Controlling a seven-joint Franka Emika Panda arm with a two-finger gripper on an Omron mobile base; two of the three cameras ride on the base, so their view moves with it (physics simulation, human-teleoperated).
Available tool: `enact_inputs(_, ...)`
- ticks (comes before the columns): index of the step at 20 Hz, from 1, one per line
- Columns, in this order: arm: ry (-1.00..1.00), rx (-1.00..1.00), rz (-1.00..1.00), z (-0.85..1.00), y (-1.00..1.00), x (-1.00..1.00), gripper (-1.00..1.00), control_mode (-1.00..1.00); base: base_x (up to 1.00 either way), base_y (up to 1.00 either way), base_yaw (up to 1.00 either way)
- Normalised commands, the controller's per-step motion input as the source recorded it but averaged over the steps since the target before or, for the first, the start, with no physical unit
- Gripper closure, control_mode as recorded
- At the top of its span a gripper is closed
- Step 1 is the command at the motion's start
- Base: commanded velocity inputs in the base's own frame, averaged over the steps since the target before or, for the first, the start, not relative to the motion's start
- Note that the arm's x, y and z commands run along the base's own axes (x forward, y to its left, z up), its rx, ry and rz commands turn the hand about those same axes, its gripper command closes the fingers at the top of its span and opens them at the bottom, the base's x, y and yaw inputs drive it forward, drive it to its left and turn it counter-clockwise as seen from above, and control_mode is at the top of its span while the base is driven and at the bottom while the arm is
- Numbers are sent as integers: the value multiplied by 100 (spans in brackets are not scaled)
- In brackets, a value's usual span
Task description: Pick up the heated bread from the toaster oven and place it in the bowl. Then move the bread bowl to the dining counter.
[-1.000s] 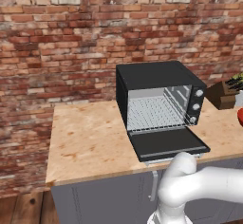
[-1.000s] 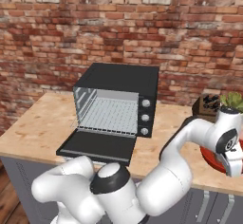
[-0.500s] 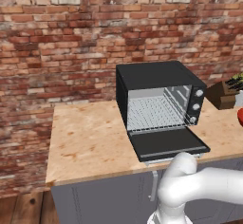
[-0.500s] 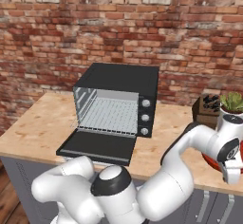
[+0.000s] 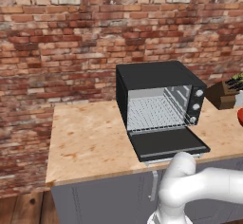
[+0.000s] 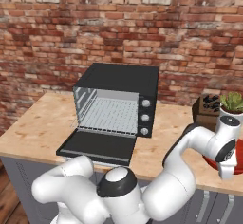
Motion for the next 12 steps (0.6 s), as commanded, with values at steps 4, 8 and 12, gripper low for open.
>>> enact_inputs(4, -3, 0, -3, -1, 2, 12, -100, -100, 0, 0, 0)
enact_inputs(8, -2, 0, -2, -6, 2, 12, -100, -100, 0, 0, 0)
enact_inputs(12, -1, 0, -1, -13, 6, -6, -100, -100, 0, 0, 0)
